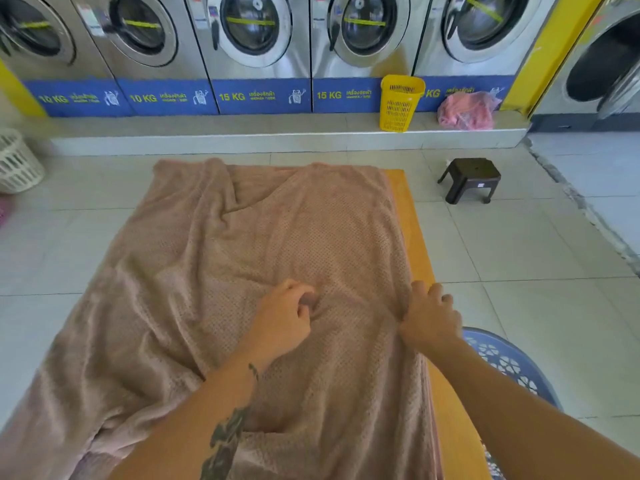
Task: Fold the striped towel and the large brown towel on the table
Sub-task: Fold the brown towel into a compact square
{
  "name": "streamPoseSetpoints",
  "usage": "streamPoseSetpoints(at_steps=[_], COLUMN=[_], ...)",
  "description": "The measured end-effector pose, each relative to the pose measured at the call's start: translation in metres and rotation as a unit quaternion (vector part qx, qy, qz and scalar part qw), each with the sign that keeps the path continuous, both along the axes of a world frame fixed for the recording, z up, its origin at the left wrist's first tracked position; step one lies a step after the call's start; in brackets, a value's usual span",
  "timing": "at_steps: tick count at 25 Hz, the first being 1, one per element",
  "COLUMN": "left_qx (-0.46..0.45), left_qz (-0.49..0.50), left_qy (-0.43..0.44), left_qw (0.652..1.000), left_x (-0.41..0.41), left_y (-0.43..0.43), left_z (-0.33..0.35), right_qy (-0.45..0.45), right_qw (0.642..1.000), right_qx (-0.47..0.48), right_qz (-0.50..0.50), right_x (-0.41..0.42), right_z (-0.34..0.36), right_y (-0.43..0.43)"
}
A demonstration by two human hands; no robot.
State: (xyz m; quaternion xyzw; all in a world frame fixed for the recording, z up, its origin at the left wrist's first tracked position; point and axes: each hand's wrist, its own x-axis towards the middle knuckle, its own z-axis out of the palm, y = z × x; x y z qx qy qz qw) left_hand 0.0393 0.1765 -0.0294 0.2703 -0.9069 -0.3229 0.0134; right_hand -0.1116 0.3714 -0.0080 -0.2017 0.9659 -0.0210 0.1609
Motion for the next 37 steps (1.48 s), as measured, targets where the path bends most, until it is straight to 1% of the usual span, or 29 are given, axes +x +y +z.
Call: streamPoseSetpoints(at_steps=[1, 2, 3, 5, 6, 8, 11, 14, 16, 18, 21, 23, 25, 27, 29, 31, 33, 35, 37], left_qx=[0.011, 0.006, -0.005, -0.022, -0.019, 0.000, 0.000, 0.006, 0.000, -0.023, -0.026, -0.015, 0.012, 0.002, -0.023, -0.019, -0.003, 0.001, 0.020], left_qz=[0.028, 0.050, 0.069, 0.109, 0.131, 0.173, 0.220, 0.247, 0.253, 0.259, 0.238, 0.213, 0.205, 0.217, 0.241, 0.258, 0.288, 0.323, 0.337], left_qy=[0.017, 0.025, 0.021, 0.011, 0.010, 0.018, 0.048, 0.069, 0.054, 0.033, 0.006, -0.012, -0.023, -0.009, 0.007, 0.010, 0.002, -0.022, -0.052], left_qw=[0.999, 0.998, 0.997, 0.994, 0.991, 0.985, 0.974, 0.966, 0.966, 0.965, 0.971, 0.977, 0.979, 0.976, 0.970, 0.966, 0.958, 0.946, 0.940], left_x=[0.013, 0.028, 0.044, 0.079, 0.094, 0.120, 0.146, 0.164, 0.170, 0.167, 0.147, 0.127, 0.106, 0.092, 0.087, 0.087, 0.092, 0.099, 0.103], left_y=[0.003, 0.004, 0.004, -0.006, -0.014, -0.034, -0.077, -0.142, -0.194, -0.254, -0.338, -0.375, -0.395, -0.399, -0.400, -0.404, -0.410, -0.419, -0.430], left_z=[0.009, 0.017, 0.024, 0.036, 0.041, 0.054, 0.068, 0.062, 0.052, 0.040, 0.017, 0.005, -0.008, -0.017, -0.025, -0.028, -0.026, -0.022, -0.020], right_qy=[0.030, 0.034, 0.014, -0.058, -0.087, -0.106, -0.135, -0.162, -0.177, -0.174, -0.138, -0.144, -0.165, -0.168, -0.152, -0.115, -0.098, -0.095, -0.069], right_qw=[0.999, 0.995, 0.988, 0.971, 0.965, 0.959, 0.954, 0.951, 0.947, 0.948, 0.958, 0.962, 0.965, 0.968, 0.973, 0.980, 0.983, 0.982, 0.976], right_qx=[-0.007, -0.028, -0.055, -0.092, -0.101, -0.122, -0.136, -0.160, -0.178, -0.193, -0.199, -0.182, -0.155, -0.135, -0.122, -0.103, -0.081, -0.112, -0.181], right_qz=[0.044, 0.095, 0.142, 0.212, 0.224, 0.235, 0.231, 0.210, 0.199, 0.184, 0.153, 0.141, 0.131, 0.130, 0.127, 0.126, 0.130, 0.120, 0.104], right_x=[0.009, 0.019, 0.031, 0.056, 0.064, 0.076, 0.088, 0.098, 0.102, 0.103, 0.101, 0.101, 0.103, 0.107, 0.106, 0.103, 0.101, 0.099, 0.099], right_z=[0.004, 0.007, 0.012, 0.021, 0.025, 0.034, 0.049, 0.060, 0.065, 0.065, 0.063, 0.055, 0.038, 0.017, 0.002, -0.008, -0.012, -0.013, -0.010], right_y=[-0.002, -0.007, -0.013, -0.031, -0.041, -0.066, -0.117, -0.184, -0.236, -0.293, -0.369, -0.400, -0.421, -0.435, -0.446, -0.456, -0.465, -0.477, -0.483])
